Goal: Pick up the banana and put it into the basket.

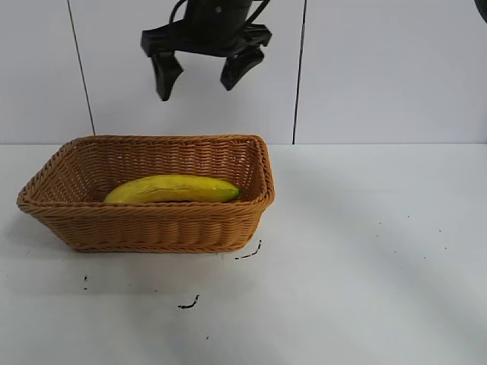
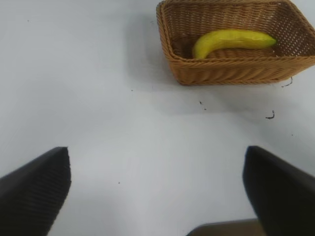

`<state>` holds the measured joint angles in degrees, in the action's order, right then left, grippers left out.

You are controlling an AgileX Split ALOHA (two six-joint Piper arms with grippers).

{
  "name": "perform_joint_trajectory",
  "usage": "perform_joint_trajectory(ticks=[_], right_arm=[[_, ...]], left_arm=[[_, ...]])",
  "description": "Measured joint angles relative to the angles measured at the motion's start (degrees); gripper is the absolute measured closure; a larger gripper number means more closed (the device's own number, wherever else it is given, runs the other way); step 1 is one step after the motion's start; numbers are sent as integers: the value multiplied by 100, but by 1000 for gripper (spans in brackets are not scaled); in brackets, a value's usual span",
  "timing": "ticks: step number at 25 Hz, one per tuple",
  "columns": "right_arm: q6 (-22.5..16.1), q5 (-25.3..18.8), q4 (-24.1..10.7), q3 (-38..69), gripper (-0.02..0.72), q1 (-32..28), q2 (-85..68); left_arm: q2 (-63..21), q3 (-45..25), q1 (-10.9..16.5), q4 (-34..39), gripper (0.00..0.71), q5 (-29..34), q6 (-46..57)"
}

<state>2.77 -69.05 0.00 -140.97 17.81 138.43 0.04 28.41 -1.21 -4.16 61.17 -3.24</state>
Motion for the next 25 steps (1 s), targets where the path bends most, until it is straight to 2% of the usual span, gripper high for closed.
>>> perform_joint_trajectory(ticks=[6,13,20,25], right_arm=[[8,-65,61,0,12,-1054,0],[-4,-65,103,189,12,-1620,-123],[-4,-61,282,1389,12,-1772,-791],[-5,-55,531,2907,12,-1772,-1721]], left_arm=[[0,0,0,0,20,0,0],[0,0,0,0,20,0,0],[0,0,0,0,20,0,0],[0,0,0,0,20,0,0]])
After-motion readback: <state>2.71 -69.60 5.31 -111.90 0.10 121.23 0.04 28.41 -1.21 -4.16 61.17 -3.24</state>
